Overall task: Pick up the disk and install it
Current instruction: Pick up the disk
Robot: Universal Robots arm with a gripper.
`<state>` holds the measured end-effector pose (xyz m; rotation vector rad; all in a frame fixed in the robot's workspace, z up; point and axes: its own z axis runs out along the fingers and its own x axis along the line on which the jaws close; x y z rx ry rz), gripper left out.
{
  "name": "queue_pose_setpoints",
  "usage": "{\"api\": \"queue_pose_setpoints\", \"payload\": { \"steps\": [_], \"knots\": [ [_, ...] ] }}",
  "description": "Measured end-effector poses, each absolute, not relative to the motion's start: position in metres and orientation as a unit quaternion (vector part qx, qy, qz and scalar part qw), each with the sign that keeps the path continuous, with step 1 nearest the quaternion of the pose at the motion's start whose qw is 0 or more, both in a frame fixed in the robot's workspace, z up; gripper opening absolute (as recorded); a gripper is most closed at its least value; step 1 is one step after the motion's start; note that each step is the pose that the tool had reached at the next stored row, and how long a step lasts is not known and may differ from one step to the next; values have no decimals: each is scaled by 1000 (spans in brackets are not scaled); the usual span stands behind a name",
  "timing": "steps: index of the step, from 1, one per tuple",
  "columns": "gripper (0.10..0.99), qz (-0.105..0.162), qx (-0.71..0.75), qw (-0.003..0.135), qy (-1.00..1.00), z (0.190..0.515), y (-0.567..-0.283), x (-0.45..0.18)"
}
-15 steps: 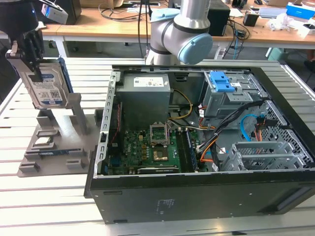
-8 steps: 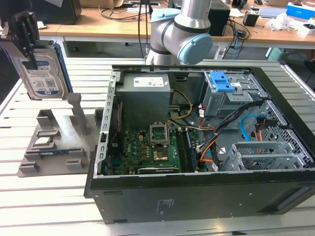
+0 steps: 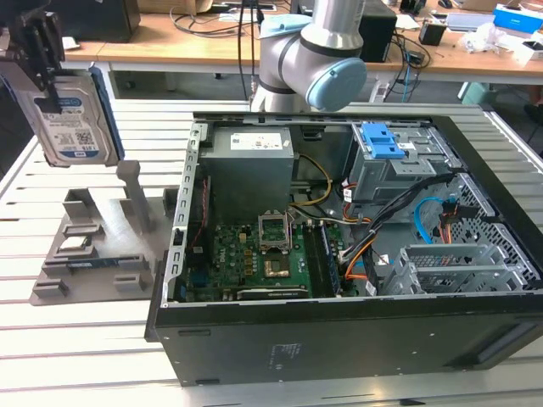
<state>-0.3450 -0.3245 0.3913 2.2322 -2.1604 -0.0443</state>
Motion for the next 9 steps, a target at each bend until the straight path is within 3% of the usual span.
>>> {"api": "queue_pose_setpoints", "payload": {
  "steps": [9],
  "knots": [
    [361,-14,718,17,-695,405,-324,-345]
  ]
}}
